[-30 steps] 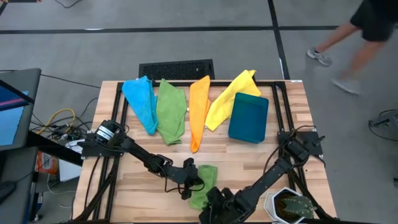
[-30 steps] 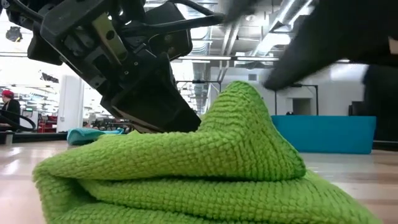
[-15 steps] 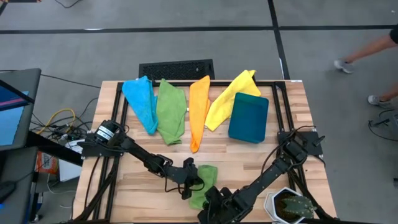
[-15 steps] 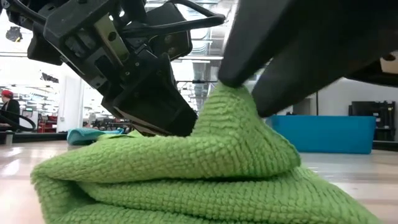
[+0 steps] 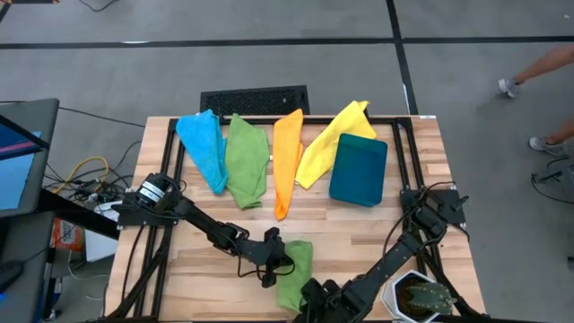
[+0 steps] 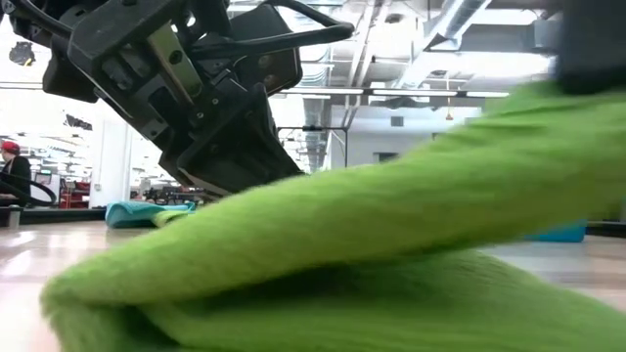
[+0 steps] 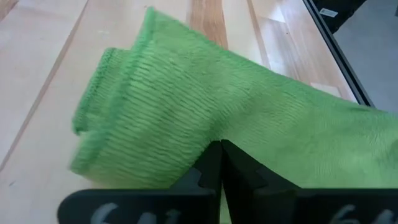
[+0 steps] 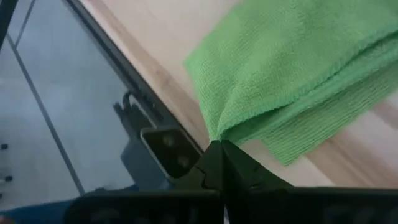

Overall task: Fold microfiber towels
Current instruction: Fold the bottom green microfiber cloth

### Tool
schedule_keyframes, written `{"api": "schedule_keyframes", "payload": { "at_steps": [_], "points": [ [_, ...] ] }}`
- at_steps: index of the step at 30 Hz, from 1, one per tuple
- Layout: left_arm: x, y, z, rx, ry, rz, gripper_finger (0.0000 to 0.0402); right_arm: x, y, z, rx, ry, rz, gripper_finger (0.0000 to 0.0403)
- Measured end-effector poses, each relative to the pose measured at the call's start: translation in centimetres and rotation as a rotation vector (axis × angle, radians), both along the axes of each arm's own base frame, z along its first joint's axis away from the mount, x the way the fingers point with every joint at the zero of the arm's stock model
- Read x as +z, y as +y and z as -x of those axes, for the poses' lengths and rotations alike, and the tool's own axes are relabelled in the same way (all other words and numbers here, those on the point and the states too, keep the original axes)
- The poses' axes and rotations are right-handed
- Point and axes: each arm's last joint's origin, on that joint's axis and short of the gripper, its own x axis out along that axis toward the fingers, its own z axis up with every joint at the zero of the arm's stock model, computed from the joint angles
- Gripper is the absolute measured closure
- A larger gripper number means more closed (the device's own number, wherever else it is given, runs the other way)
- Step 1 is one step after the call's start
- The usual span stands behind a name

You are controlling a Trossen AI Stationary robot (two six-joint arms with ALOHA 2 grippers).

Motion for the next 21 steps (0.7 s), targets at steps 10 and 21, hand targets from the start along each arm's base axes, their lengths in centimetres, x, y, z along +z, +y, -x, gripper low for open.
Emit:
{"api": "schedule_keyframes", "payload": {
  "at_steps": [10,21],
  "points": [
    [0.0,0.0,0.0,0.008,-0.001,0.014,0.0401,-0.4,0.8,1.6,0.026,0.085,0.004,0.0326],
    [1.1,0.1,-0.5,-0.013,-0.052,0.126,0.0401,4.5,-1.7,2.0,-0.158,-0.119,0.183,0.0286]
  ]
}}
